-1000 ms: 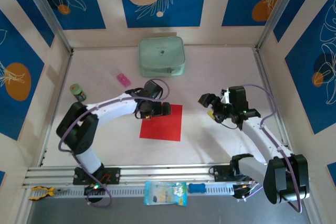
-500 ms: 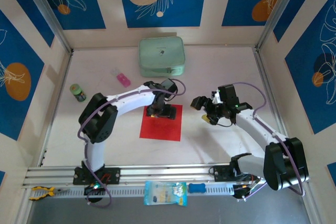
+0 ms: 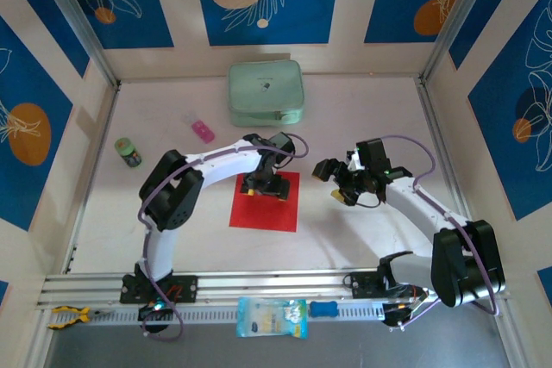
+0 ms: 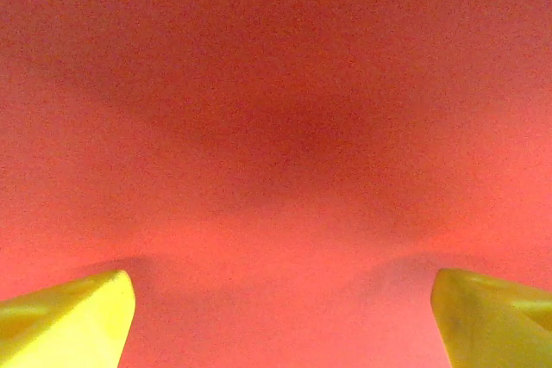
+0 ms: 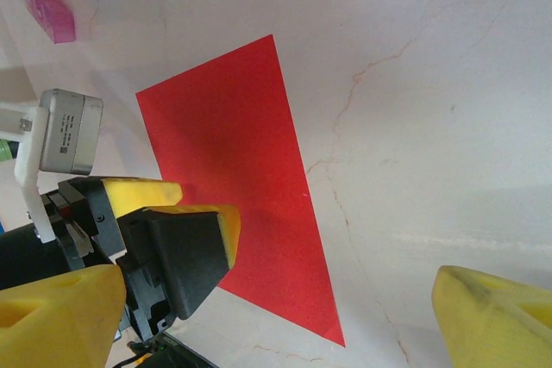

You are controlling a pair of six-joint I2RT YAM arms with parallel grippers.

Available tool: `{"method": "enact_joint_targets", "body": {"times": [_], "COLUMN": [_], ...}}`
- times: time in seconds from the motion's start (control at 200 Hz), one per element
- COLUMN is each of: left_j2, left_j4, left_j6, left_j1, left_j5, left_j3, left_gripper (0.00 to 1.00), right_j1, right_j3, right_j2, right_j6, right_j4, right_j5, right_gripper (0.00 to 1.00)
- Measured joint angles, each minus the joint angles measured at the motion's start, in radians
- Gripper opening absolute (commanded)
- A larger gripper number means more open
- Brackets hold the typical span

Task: Fold a paper plane with a square sheet of paper (pick it up from the middle)
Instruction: First fold the square sheet of paper in half at the center of the table.

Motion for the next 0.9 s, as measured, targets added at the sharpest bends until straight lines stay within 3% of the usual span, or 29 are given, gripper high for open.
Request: {"method": "enact_joint_targets", "body": {"times": [0.9], "left_j2": [0.045], "left_j4": [0.007], "left_j6": [-0.094], "left_j1": [-0.023], "left_j5": [-0.043], "left_j3": [-0.001], "left_gripper": [0.89], "right_j1": [0.0], "right_j3": [0.006], "right_j2": [0.018], "right_j6": [0.0], "right_j4": [-0.019], "right_j5": [0.001], "right_gripper": [0.93]}}
